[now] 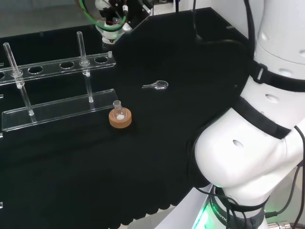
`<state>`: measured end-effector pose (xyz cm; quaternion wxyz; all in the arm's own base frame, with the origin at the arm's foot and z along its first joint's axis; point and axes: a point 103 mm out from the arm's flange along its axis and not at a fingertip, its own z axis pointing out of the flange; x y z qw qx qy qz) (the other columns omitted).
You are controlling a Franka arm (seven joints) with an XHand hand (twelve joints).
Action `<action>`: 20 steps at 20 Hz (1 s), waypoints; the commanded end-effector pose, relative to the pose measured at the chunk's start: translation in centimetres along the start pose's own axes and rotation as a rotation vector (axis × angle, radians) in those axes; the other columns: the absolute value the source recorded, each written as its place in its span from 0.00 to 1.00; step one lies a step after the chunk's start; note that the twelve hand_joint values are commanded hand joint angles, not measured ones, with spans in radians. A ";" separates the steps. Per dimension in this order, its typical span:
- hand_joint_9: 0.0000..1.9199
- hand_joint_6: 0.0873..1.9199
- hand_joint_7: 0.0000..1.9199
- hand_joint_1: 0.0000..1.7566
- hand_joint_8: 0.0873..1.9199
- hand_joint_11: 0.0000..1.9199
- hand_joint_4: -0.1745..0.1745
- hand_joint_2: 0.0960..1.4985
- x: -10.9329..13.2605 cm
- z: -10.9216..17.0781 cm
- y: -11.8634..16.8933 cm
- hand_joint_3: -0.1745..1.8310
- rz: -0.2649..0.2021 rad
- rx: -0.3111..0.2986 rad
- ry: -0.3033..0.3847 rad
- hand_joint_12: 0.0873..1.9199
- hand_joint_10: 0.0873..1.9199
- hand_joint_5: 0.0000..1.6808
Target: Put the funnel back on the funnel stand.
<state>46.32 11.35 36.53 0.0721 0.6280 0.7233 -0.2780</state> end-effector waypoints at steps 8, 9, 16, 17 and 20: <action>0.55 0.35 0.34 0.42 0.31 0.32 0.53 0.48 2.2 -0.8 5.0 0.31 -0.041 0.016 -0.052 0.64 0.17 0.36; 0.55 0.35 0.34 0.42 0.31 0.32 0.53 0.48 2.3 -0.8 5.1 0.31 -0.043 0.015 -0.052 0.64 0.17 0.36; 0.55 0.35 0.34 0.42 0.31 0.32 0.53 0.48 2.1 -0.3 6.0 0.31 -0.040 0.019 -0.063 0.64 0.17 0.37; 0.55 0.35 0.34 0.42 0.31 0.32 0.53 0.48 2.0 -0.1 6.1 0.31 -0.039 0.017 -0.057 0.64 0.17 0.37; 0.55 0.35 0.34 0.42 0.31 0.32 0.53 0.48 1.8 -0.1 6.4 0.31 -0.030 0.011 -0.059 0.64 0.17 0.37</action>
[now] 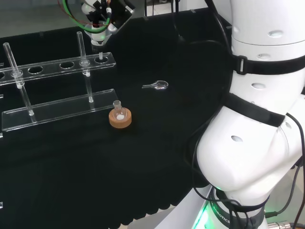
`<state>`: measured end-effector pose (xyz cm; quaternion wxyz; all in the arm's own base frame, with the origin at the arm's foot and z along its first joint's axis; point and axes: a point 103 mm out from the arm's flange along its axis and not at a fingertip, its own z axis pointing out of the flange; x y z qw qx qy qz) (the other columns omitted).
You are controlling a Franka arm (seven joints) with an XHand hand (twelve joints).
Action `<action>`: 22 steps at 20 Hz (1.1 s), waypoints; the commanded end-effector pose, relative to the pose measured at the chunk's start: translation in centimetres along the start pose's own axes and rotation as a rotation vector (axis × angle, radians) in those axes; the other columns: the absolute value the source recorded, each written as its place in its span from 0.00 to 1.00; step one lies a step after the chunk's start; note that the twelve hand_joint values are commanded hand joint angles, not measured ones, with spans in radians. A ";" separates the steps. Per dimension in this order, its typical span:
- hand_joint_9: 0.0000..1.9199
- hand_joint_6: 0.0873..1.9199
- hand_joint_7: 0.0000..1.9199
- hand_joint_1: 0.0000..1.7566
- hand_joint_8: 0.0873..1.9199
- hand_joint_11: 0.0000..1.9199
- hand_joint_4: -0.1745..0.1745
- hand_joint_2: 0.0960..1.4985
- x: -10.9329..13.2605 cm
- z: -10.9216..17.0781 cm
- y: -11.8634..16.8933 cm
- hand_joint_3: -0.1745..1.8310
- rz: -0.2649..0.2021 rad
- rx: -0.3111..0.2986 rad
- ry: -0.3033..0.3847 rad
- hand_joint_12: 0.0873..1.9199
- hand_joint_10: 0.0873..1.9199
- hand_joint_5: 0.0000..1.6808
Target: Put the funnel back on the funnel stand.
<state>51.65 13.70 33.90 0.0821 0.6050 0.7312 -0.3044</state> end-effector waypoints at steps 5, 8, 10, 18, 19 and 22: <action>0.55 0.35 0.34 0.42 0.31 0.32 0.53 0.47 -0.5 1.1 0.9 0.31 -0.002 -0.020 0.022 0.64 0.17 0.37; 0.55 0.35 0.34 0.42 0.31 0.32 0.53 0.47 -0.5 1.6 1.3 0.32 -0.004 -0.009 0.031 0.64 0.17 0.37; 0.55 0.35 0.34 0.42 0.31 0.32 0.53 0.47 -0.4 1.9 1.5 0.32 -0.007 -0.001 0.028 0.64 0.17 0.37; 0.55 0.35 0.34 0.42 0.31 0.32 0.53 0.47 -0.1 3.3 2.7 0.32 -0.014 0.025 0.032 0.64 0.17 0.37; 0.55 0.35 0.34 0.42 0.31 0.32 0.53 0.47 0.1 3.5 2.8 0.32 -0.015 0.026 0.033 0.64 0.17 0.37; 0.55 0.35 0.34 0.41 0.31 0.32 0.52 0.47 0.3 3.8 3.1 0.32 -0.020 0.028 0.053 0.64 0.17 0.36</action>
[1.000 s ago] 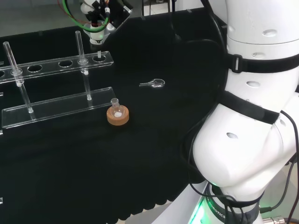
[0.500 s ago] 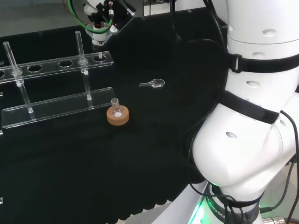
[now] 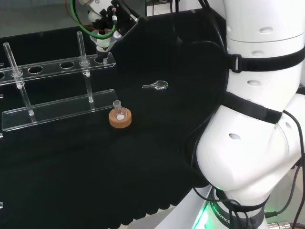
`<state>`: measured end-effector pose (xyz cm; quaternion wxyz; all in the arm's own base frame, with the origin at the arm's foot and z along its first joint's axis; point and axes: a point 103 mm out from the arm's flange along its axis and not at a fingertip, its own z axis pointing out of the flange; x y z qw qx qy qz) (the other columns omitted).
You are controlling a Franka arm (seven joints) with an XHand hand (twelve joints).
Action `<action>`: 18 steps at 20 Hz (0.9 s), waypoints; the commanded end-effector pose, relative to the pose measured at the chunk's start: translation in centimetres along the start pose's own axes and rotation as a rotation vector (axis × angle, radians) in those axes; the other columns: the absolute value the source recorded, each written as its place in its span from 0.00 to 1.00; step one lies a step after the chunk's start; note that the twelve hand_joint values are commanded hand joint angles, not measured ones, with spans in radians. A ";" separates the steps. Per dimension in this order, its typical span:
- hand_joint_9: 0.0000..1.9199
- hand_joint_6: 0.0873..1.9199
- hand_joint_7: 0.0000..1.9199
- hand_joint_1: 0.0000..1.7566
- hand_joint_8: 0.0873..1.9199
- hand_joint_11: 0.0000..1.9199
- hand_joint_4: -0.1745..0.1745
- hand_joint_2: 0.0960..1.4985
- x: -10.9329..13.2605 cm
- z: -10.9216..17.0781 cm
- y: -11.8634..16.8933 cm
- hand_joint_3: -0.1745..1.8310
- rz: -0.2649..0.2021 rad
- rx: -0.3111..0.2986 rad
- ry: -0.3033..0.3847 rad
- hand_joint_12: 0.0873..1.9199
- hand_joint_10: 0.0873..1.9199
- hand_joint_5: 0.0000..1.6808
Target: Put the funnel back on the funnel stand.
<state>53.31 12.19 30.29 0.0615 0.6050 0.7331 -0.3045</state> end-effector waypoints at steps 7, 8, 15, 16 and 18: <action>0.54 0.33 0.33 0.38 0.31 0.32 0.47 0.47 1.1 1.3 1.4 0.32 -0.031 0.035 0.045 0.64 0.17 0.30; 0.54 0.33 0.32 0.38 0.31 0.32 0.46 0.47 1.3 1.3 1.6 0.32 -0.033 0.041 0.043 0.64 0.17 0.29; 0.41 0.17 0.23 0.33 0.34 0.28 0.38 0.44 1.4 1.6 1.9 0.31 -0.055 0.088 0.082 0.67 0.21 0.20; 0.38 0.13 0.21 0.33 0.35 0.26 0.37 0.44 1.3 1.6 1.9 0.30 -0.058 0.096 0.084 0.68 0.23 0.20; 0.33 0.07 0.17 0.31 0.35 0.24 0.36 0.44 1.2 1.6 1.6 0.29 -0.061 0.102 0.091 0.69 0.26 0.19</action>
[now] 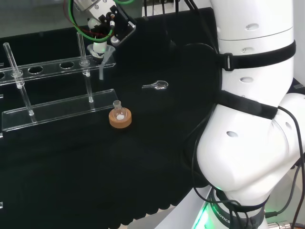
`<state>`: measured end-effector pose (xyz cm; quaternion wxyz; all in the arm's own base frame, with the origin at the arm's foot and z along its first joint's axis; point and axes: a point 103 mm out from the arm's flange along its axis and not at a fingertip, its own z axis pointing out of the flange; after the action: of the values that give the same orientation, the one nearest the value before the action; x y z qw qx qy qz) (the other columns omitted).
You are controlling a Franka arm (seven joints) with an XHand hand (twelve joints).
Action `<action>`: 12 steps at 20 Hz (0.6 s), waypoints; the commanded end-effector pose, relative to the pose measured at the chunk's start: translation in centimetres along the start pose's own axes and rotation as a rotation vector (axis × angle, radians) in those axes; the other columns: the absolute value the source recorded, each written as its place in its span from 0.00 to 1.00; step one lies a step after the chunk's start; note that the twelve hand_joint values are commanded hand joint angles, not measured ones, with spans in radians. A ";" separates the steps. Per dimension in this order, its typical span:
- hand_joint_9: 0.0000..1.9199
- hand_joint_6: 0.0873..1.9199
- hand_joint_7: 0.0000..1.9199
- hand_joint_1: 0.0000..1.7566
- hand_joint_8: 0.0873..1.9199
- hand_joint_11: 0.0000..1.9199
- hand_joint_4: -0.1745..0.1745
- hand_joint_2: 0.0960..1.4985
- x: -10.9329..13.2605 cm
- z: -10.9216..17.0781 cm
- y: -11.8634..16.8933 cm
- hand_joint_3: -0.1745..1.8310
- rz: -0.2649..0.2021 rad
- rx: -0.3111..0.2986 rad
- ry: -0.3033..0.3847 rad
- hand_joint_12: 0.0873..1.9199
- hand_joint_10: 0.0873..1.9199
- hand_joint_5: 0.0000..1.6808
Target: Put the funnel back on the funnel stand.
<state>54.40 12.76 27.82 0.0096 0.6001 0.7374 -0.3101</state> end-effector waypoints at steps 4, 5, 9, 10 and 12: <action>0.25 0.00 0.11 0.28 0.35 0.21 0.33 0.42 -0.6 0.0 -1.5 0.25 -0.015 0.005 0.050 0.71 0.31 0.14; 0.22 0.00 0.09 0.27 0.35 0.20 0.33 0.41 -0.8 -0.2 -2.0 0.24 -0.010 -0.009 0.057 0.72 0.32 0.13; 0.18 0.00 0.05 0.25 0.34 0.18 0.33 0.41 -2.9 -0.8 -5.0 0.22 0.019 -0.070 0.111 0.74 0.34 0.10; 0.18 0.00 0.05 0.24 0.34 0.18 0.33 0.41 -3.4 -0.8 -5.7 0.21 0.025 -0.083 0.129 0.74 0.34 0.10; 0.18 0.00 0.06 0.24 0.34 0.18 0.33 0.41 -4.8 -0.7 -8.0 0.21 0.043 -0.118 0.171 0.74 0.34 0.11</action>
<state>52.18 11.34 30.34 -0.0075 0.6096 0.7409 -0.2820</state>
